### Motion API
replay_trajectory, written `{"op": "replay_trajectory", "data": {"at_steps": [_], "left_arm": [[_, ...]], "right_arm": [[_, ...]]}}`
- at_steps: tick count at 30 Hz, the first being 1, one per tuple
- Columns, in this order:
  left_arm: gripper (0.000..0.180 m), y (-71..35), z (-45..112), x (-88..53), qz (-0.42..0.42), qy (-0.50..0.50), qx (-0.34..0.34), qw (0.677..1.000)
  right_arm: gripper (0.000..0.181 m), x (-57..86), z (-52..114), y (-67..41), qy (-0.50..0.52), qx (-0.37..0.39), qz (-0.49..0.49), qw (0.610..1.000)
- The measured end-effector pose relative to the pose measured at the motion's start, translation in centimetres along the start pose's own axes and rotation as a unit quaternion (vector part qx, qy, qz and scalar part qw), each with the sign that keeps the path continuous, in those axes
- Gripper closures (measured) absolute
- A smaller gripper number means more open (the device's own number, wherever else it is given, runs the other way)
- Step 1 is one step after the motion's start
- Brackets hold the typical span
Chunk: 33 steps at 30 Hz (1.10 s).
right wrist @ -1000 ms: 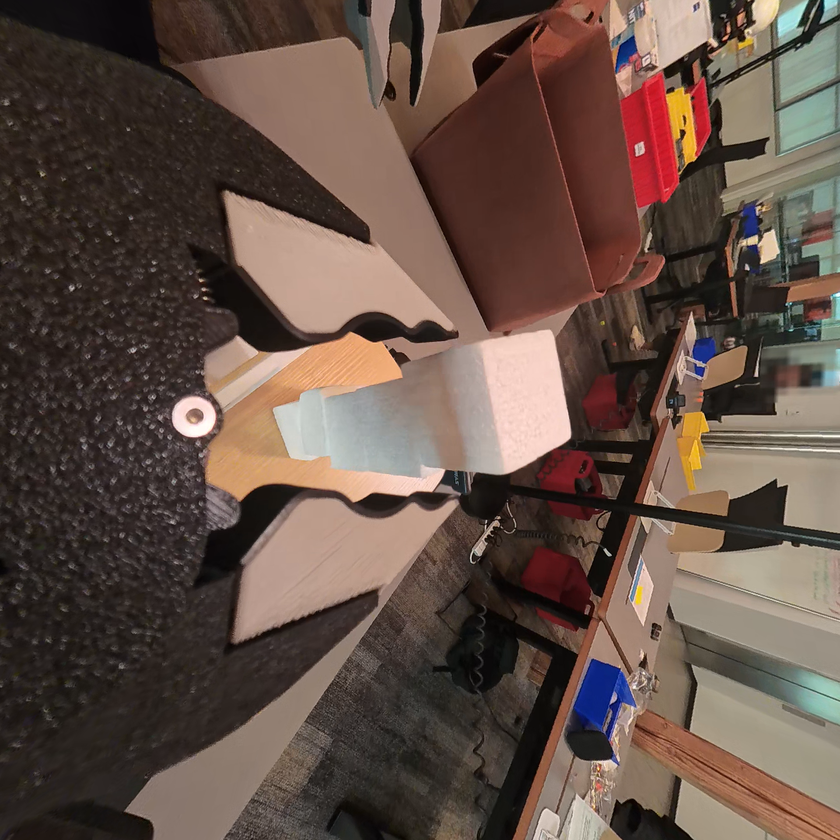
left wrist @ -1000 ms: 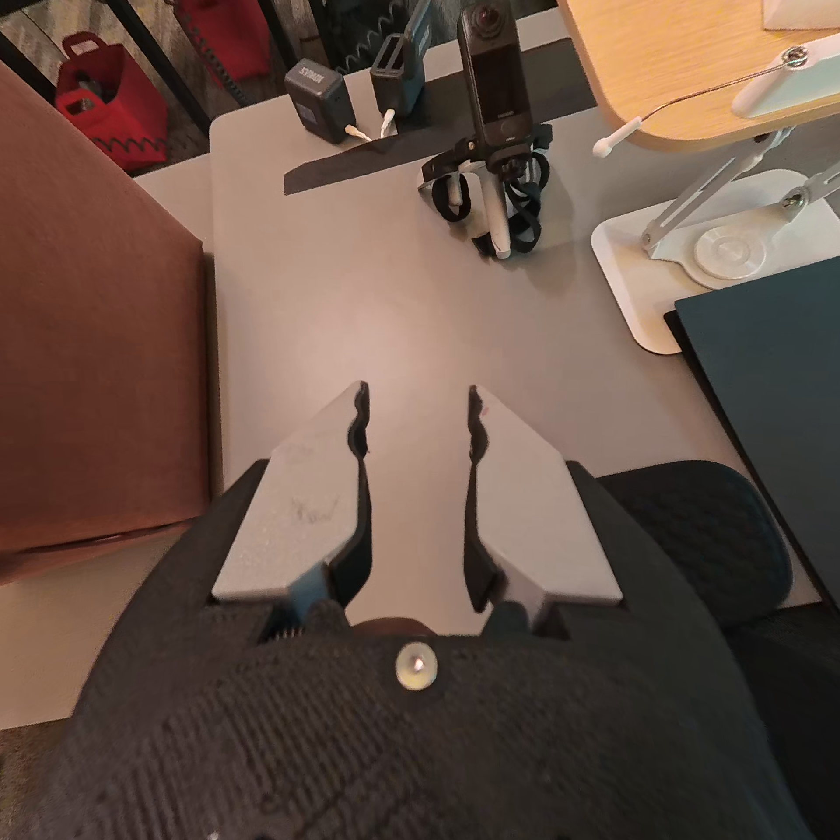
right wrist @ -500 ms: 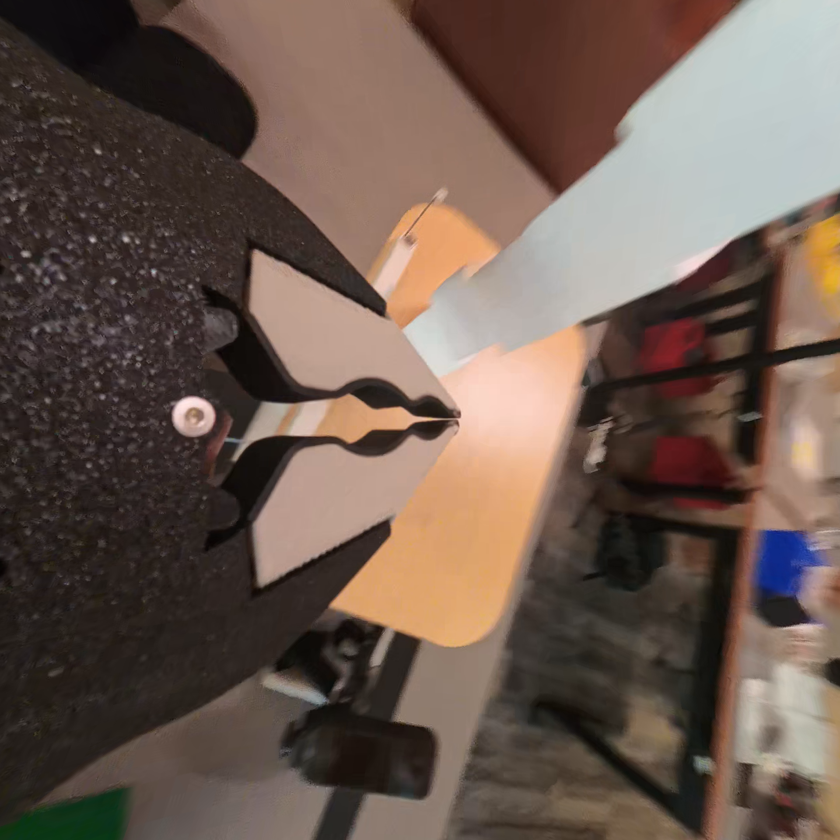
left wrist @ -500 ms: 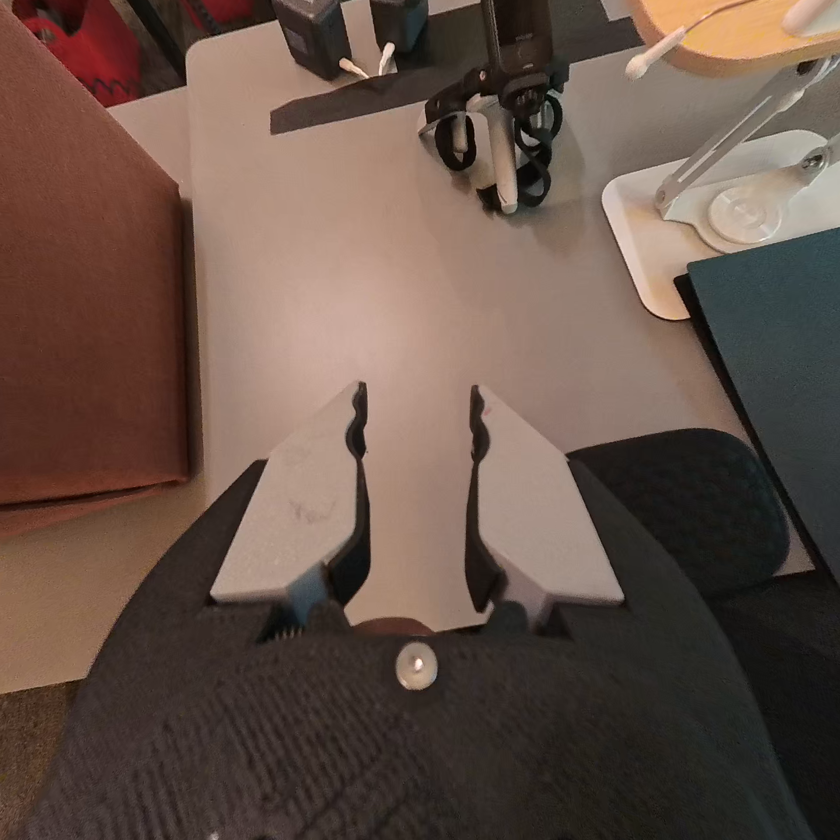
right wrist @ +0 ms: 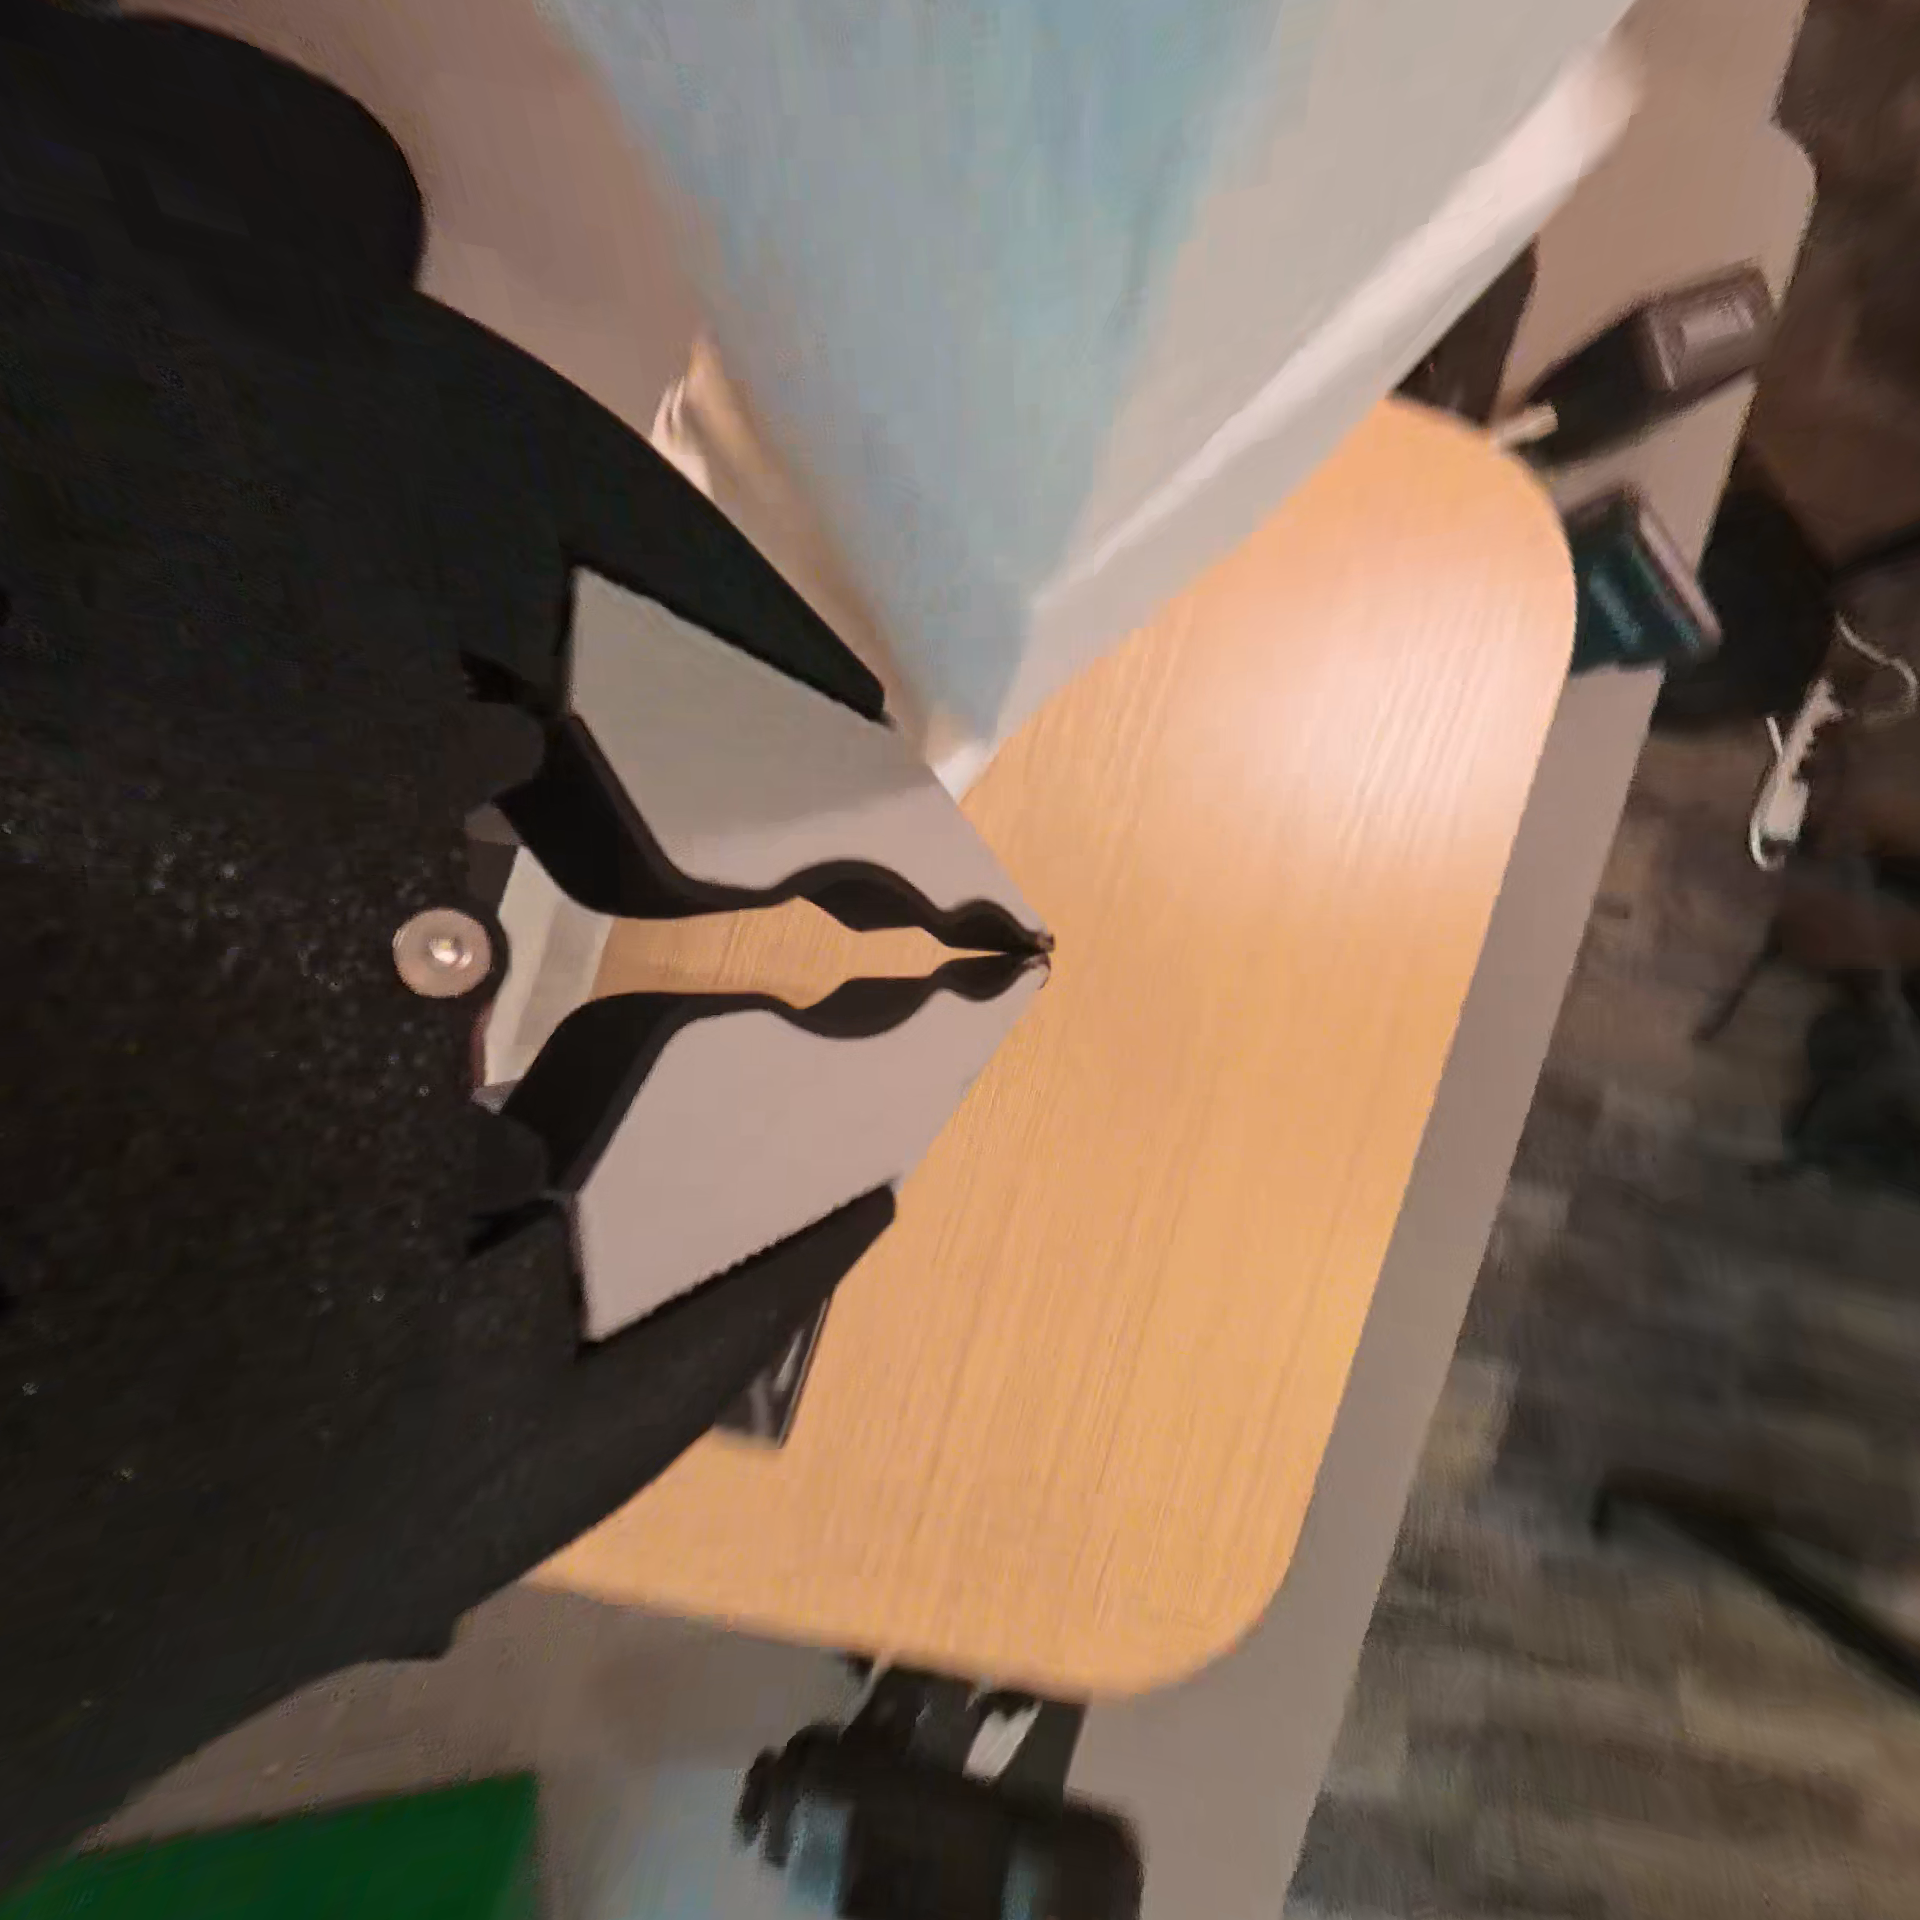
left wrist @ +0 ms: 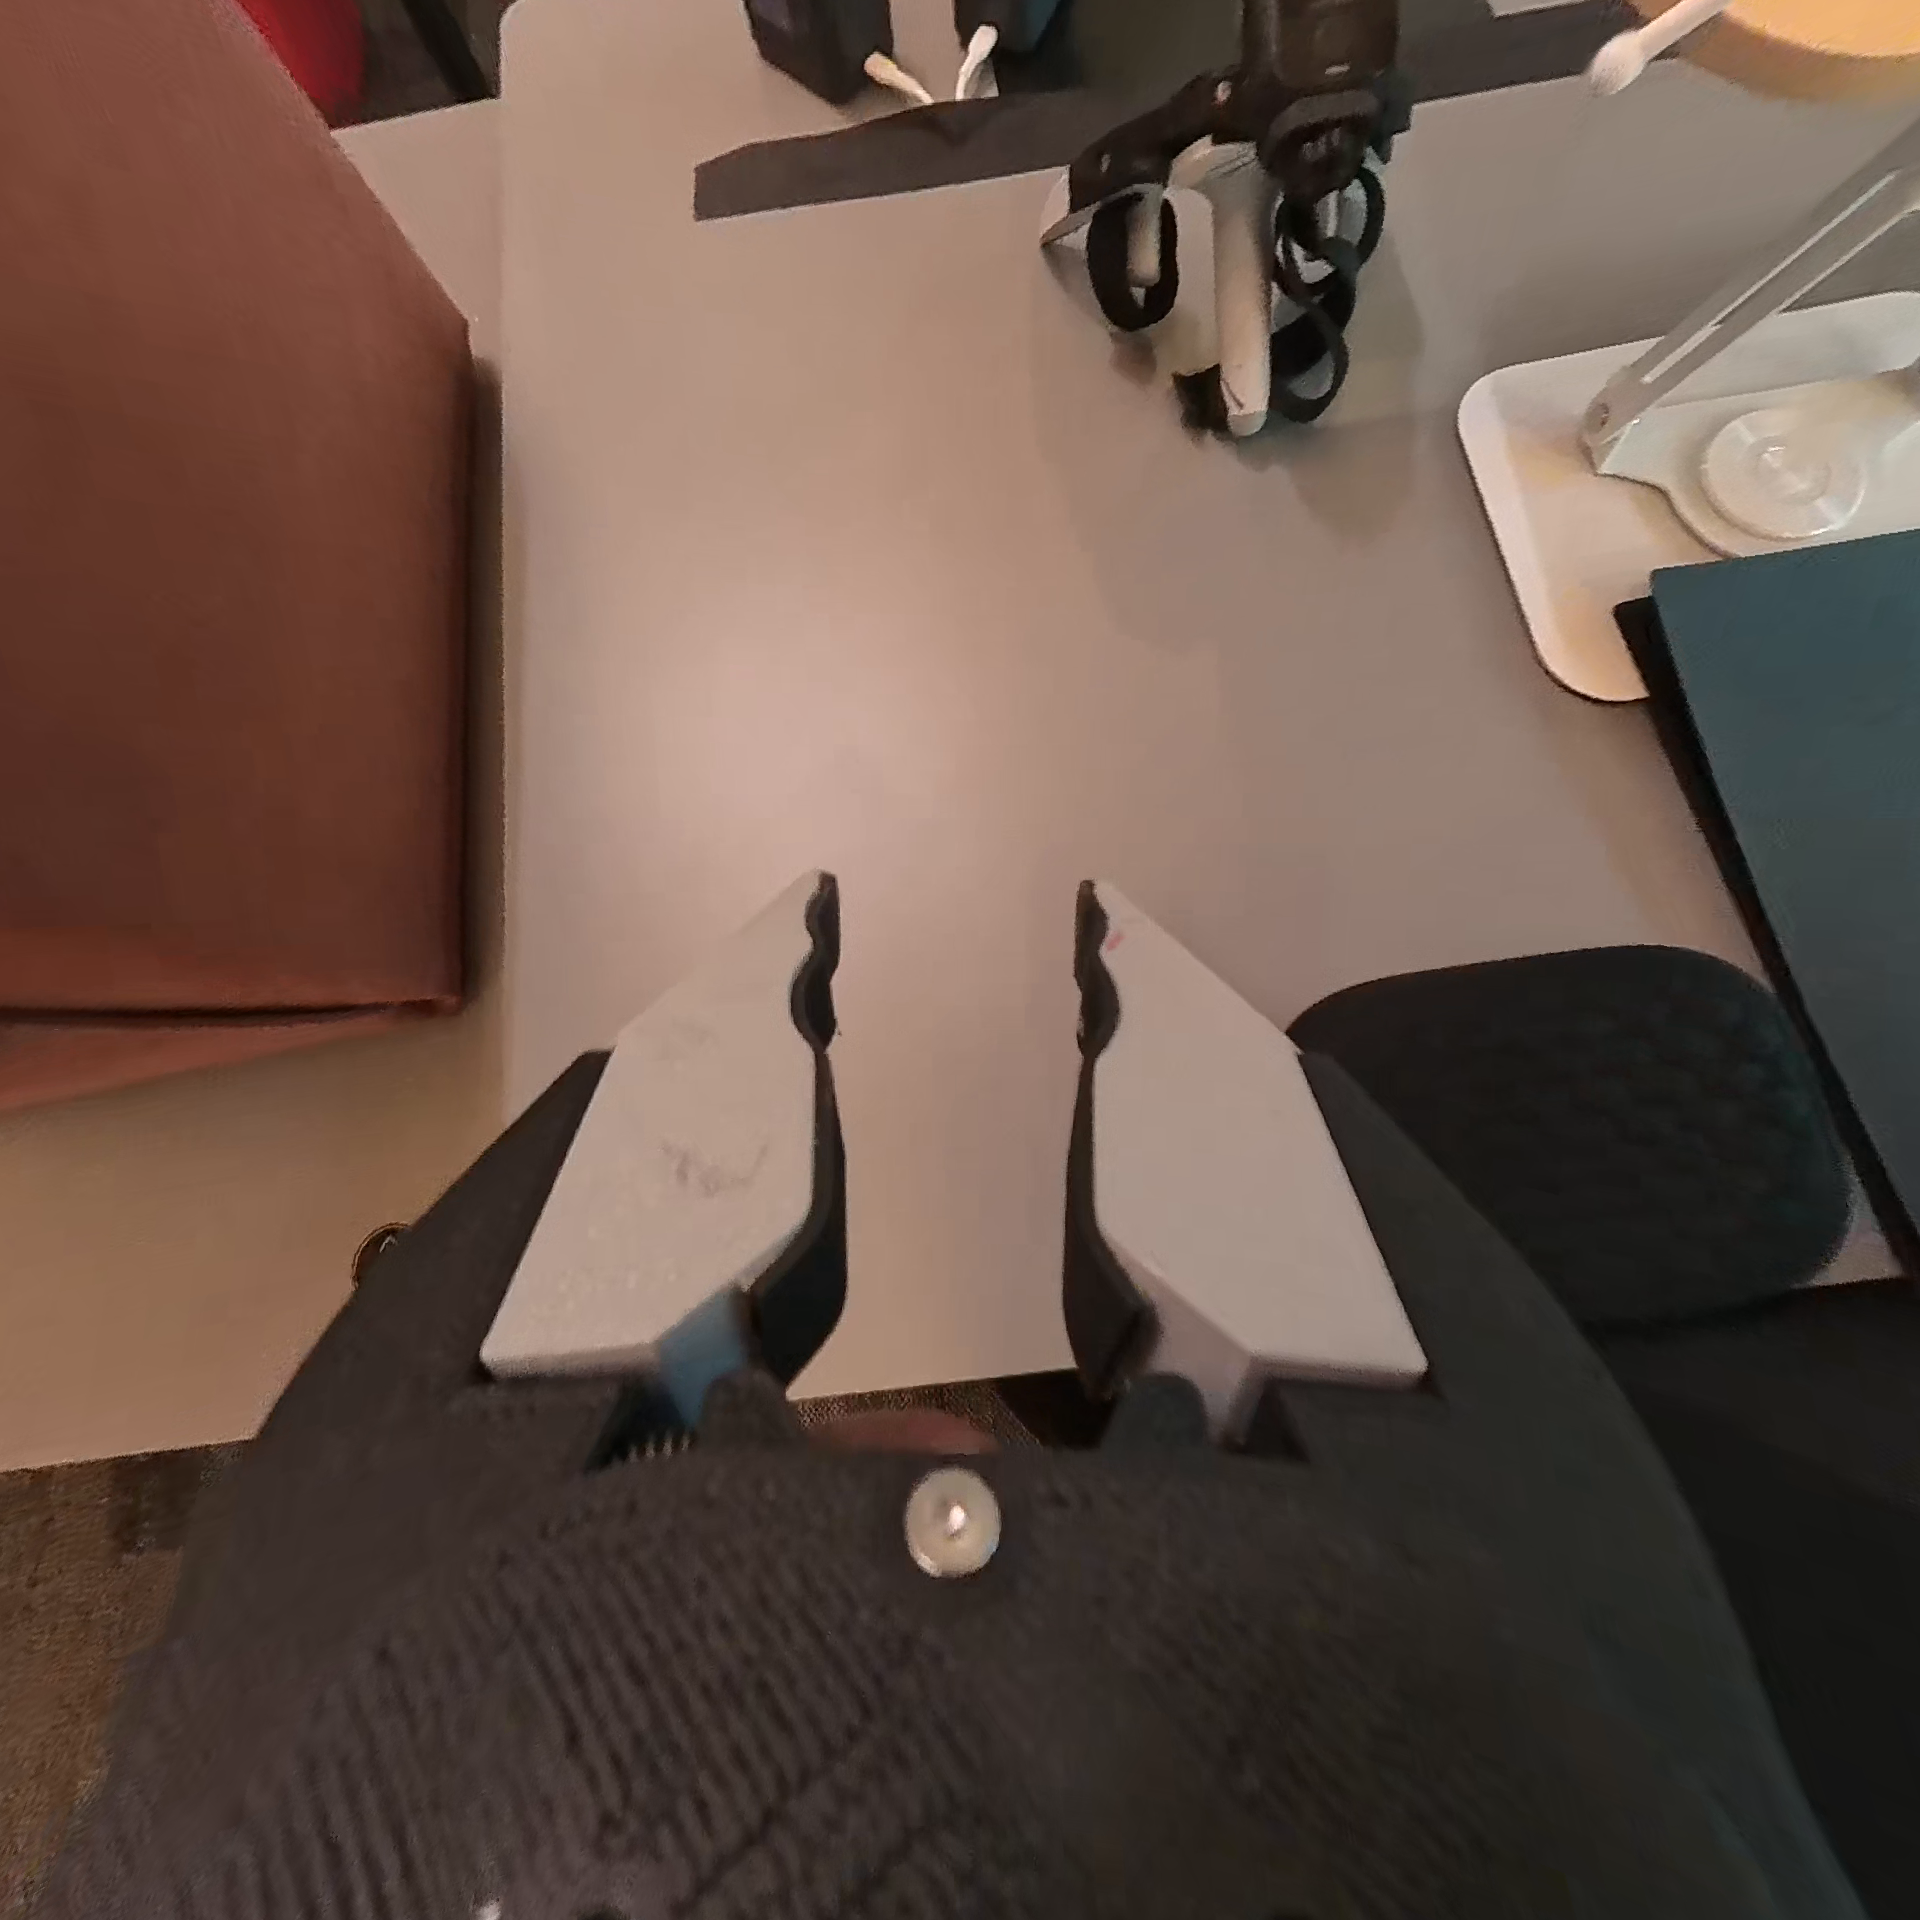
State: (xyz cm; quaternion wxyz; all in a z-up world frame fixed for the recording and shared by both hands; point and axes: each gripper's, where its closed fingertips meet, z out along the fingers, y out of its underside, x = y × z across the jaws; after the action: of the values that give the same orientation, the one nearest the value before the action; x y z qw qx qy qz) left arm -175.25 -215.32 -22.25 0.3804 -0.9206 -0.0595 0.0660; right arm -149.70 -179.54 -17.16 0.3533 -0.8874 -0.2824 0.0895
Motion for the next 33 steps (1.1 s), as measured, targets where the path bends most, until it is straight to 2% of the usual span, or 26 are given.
{"op": "replay_trajectory", "data": {"at_steps": [5, 11, 20, 24, 28, 33], "left_arm": [[0.134, 1.0, 0.7, -2.3, -0.020, -0.014, -0.005, 1.000], [0.120, 6.6, 3.3, -5.8, -0.029, -0.011, -0.059, 0.998], [0.092, 15.3, 9.6, -7.4, 0.004, 0.101, -0.161, 0.982], [0.109, 14.2, 11.2, -8.3, 0.043, 0.107, -0.141, 0.983], [0.102, 13.7, 11.6, -7.4, 0.059, 0.139, -0.152, 0.977], [0.105, 13.7, 10.5, -5.4, 0.045, 0.167, -0.135, 0.976]], "right_arm": [[0.181, -5.1, -0.1, -3.1, -0.001, 0.019, -0.057, 0.998], [0.181, -3.4, -2.7, -4.0, 0.002, 0.049, -0.060, 0.997], [0.177, -1.6, -6.9, 0.9, -0.015, 0.075, -0.071, 0.995], [0.169, -1.6, -8.1, 4.4, -0.027, 0.070, -0.071, 0.995], [0.163, -1.1, -7.7, 6.7, -0.011, 0.052, -0.076, 0.996], [0.163, -3.0, -4.8, 4.7, -0.014, 0.033, -0.058, 0.998]]}}
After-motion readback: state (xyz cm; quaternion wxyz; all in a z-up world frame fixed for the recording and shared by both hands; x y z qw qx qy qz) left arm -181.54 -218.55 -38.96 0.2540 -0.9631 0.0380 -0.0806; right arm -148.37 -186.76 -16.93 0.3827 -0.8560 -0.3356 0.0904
